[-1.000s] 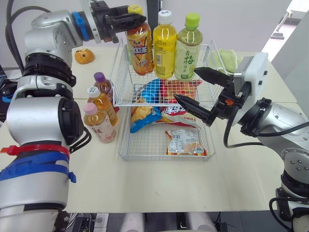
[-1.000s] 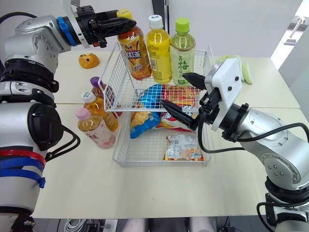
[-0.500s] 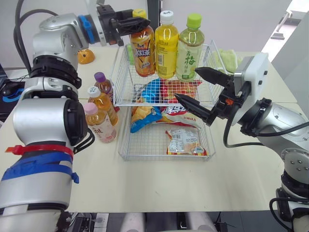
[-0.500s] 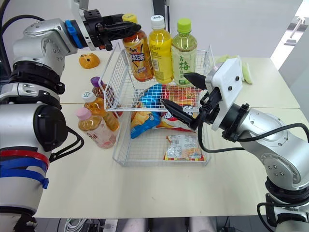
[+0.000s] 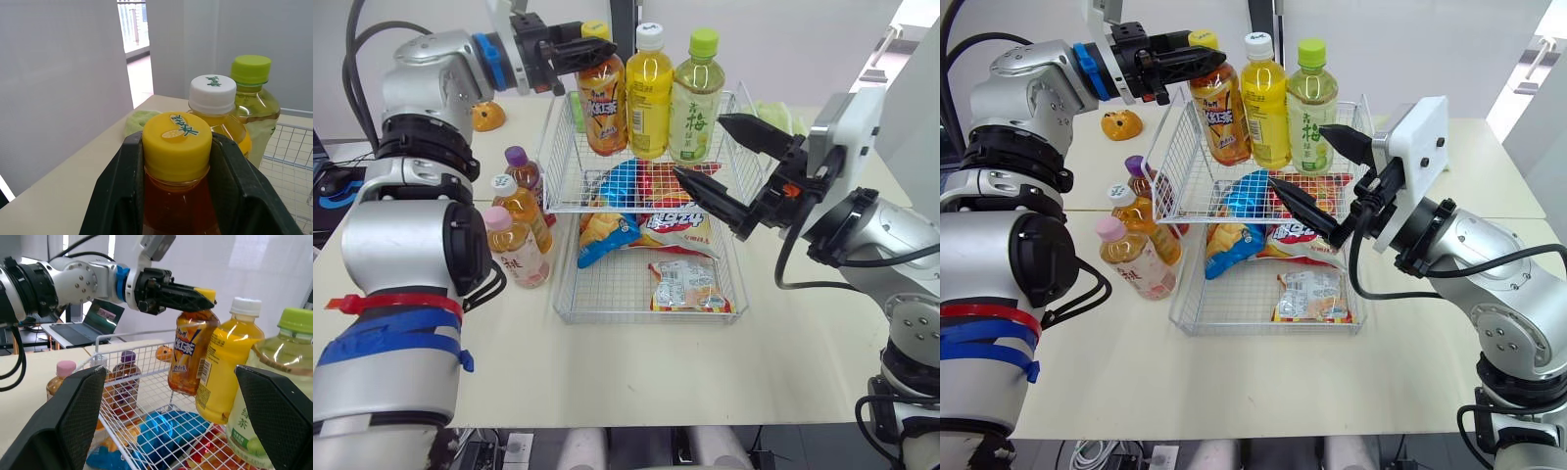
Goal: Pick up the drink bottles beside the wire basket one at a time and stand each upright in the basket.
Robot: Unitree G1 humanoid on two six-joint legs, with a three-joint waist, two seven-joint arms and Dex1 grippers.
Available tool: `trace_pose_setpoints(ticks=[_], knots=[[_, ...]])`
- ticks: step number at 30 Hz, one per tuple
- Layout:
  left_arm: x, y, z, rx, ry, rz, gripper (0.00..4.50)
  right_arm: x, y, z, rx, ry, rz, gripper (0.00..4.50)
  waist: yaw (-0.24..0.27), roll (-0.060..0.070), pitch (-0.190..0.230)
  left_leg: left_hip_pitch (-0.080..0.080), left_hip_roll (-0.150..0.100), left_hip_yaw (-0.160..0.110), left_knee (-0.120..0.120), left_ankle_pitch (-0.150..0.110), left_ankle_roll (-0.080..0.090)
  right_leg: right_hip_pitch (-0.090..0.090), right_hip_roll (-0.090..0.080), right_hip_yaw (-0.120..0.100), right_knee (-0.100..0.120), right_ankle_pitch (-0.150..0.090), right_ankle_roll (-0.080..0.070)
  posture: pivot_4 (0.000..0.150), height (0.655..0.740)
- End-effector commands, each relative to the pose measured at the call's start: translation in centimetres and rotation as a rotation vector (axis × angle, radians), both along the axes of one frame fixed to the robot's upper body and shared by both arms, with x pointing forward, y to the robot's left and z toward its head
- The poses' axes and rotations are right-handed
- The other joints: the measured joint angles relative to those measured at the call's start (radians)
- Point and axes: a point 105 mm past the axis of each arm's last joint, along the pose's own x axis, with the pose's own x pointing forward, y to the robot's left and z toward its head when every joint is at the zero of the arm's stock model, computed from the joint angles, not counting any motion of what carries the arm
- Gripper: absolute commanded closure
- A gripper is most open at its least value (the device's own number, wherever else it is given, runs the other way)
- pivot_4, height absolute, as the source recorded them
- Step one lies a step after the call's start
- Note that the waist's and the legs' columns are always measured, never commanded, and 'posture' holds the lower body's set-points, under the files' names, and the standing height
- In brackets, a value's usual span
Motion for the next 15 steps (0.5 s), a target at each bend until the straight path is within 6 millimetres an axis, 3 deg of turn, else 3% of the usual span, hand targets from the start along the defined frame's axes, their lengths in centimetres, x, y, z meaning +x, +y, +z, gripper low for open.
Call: trace_pose_setpoints(ticks=[1, 6, 15], knots=[[-0.67, 0.44, 1.81, -0.026, -0.069, -0.003, 3.14, -1.07, -0.11, 1.25, 0.025, -0.073, 0.014, 0.00, 0.000, 0.000, 0.000, 0.000, 0.000, 0.000, 0.001, 0.000, 0.000, 0.000, 0.000, 0.000, 0.001, 0.000, 0.000, 0.150, 0.7400], [-0.63, 0.57, 1.70, -0.025, -0.066, 0.000, 3.14, -1.12, -0.10, 1.19, 0.019, -0.075, 0.014, 0.00, 0.000, 0.000, 0.000, 0.000, 0.000, 0.000, 0.001, 0.000, 0.000, 0.000, 0.000, 0.000, 0.002, 0.000, 0.000, 0.150, 0.7400], [-0.68, 0.89, 1.80, -0.025, -0.071, 0.008, 0.29, -0.99, 0.11, 0.92, 0.005, -0.066, 0.020, 0.00, 0.000, 0.000, 0.000, 0.000, 0.000, 0.000, 0.002, 0.000, 0.000, 0.000, 0.000, 0.000, 0.002, 0.000, 0.000, 0.150, 0.7400]])
